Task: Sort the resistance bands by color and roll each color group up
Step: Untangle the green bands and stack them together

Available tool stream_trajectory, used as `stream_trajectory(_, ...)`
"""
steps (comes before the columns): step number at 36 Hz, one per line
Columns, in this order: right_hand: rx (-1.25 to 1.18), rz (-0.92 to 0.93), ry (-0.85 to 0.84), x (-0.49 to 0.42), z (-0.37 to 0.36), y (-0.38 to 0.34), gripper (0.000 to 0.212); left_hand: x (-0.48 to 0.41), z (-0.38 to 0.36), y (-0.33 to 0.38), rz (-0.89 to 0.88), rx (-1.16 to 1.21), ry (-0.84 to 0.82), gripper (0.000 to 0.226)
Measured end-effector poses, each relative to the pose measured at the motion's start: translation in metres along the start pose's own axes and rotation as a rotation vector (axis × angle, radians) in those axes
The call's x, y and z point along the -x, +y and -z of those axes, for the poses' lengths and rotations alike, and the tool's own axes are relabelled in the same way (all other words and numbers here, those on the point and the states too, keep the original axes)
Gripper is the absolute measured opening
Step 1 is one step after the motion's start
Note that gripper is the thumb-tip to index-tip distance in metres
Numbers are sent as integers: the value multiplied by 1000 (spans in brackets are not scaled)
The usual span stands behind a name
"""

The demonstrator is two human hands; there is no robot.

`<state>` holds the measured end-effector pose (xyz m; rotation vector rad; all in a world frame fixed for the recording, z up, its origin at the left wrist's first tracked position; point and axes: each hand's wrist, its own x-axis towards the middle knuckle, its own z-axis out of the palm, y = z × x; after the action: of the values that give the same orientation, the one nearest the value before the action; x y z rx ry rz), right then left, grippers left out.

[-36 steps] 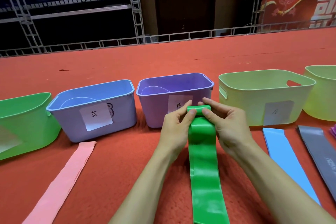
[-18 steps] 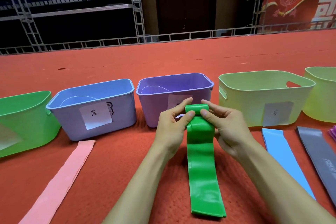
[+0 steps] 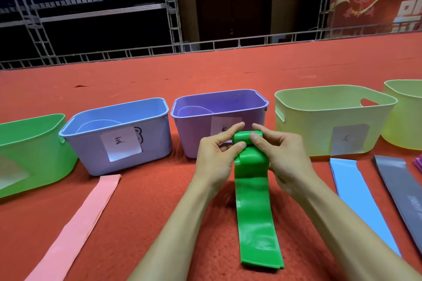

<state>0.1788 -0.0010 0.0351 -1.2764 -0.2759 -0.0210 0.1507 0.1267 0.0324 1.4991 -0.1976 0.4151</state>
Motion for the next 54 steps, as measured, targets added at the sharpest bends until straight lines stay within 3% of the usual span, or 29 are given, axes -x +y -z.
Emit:
stream_trajectory(5, 1, 37, 4, 0, 1, -1, 35, -1, -1, -2, 26, 17, 9, 45)
stream_trajectory(11, -16, 76, -10, 0, 2, -1, 34, -3, -4, 0, 154, 275, -16, 31)
stream_trajectory(16, -18, 99, -31, 0, 1, -2, 37, -4, -5, -4, 172, 222, 41, 34)
stream_trajectory(20, -10, 100, -28, 1, 1, -3, 40, -4, -2, -7, 190, 195, 14, 14)
stream_trajectory(30, -123, -52, -55, 3, 1, -6, 49, -5, 4, -4, 87, 155, 45, 20)
stream_trajectory(37, -135, -123, -51, 4, 1, -9, 41, -4, 5, -3, 61, 124, 60, 29)
stream_trajectory(47, -55, -125, -30, 5, 1, -13, 30, 0, 3, 0, 9, 90, 26, 37)
stream_trajectory(54, 4, -92, -22, 4, 2, -14, 30, -1, 3, -1, 71, 137, 8, 38)
